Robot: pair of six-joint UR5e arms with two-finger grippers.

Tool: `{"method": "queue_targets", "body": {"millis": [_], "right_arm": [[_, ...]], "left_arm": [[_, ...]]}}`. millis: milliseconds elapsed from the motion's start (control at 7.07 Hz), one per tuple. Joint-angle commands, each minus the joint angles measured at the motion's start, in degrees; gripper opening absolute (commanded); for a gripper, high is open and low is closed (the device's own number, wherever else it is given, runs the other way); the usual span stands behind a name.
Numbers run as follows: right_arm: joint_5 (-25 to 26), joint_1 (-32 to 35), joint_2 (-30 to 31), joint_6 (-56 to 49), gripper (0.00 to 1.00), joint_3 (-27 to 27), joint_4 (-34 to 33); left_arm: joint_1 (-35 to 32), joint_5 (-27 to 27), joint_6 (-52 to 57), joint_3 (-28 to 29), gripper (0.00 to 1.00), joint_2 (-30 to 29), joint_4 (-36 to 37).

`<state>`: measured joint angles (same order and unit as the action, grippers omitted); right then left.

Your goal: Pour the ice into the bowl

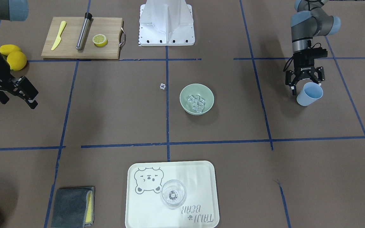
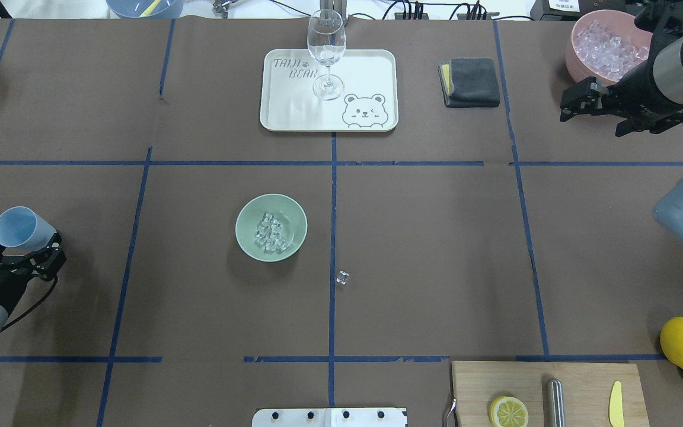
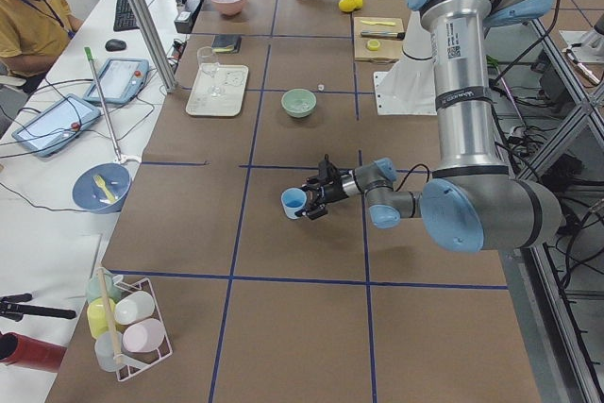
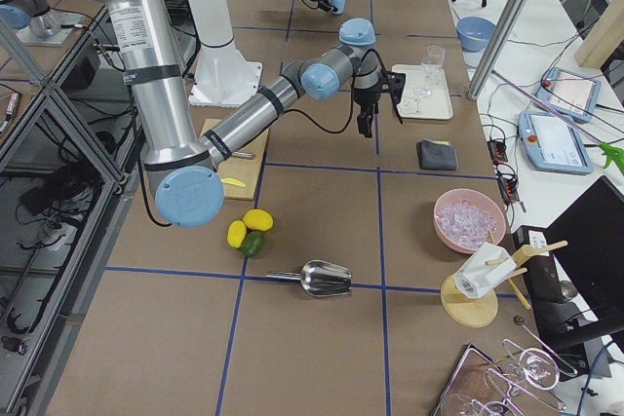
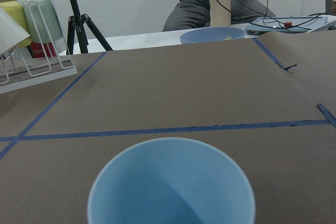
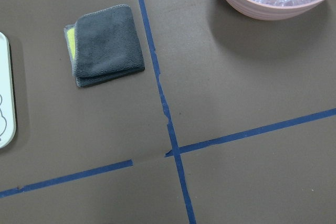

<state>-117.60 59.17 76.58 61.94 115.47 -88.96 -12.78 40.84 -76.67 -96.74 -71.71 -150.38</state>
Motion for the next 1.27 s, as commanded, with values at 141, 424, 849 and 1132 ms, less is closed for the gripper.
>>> {"method": "queue_targets", "body": {"millis": [141,424,849,1132], "right_arm": [[-1.6,0.1,-0.9,0.0,1.00,2.0,-3.2],[-3.2,0.6,-0.7,-0.1,1.00,2.0,-3.2],[-3.4,-0.6,-2.1,0.5,1.00,2.1,-3.2],[-1.4,-8.8,-8.3,11.6,1.00,1.1,-3.2]], "left_arm": [[-0.4,16.7,13.2,-6.1,0.99,7.1,-4.0],[-8.5,29.0,32.1,-10.5,0.99,10.2,-6.7],[-29.0,47.2,56.2,-9.5,0.99,11.3,-9.6],[-41.5,60.9,64.1,-5.1,0.99,7.5,-8.6]]}}
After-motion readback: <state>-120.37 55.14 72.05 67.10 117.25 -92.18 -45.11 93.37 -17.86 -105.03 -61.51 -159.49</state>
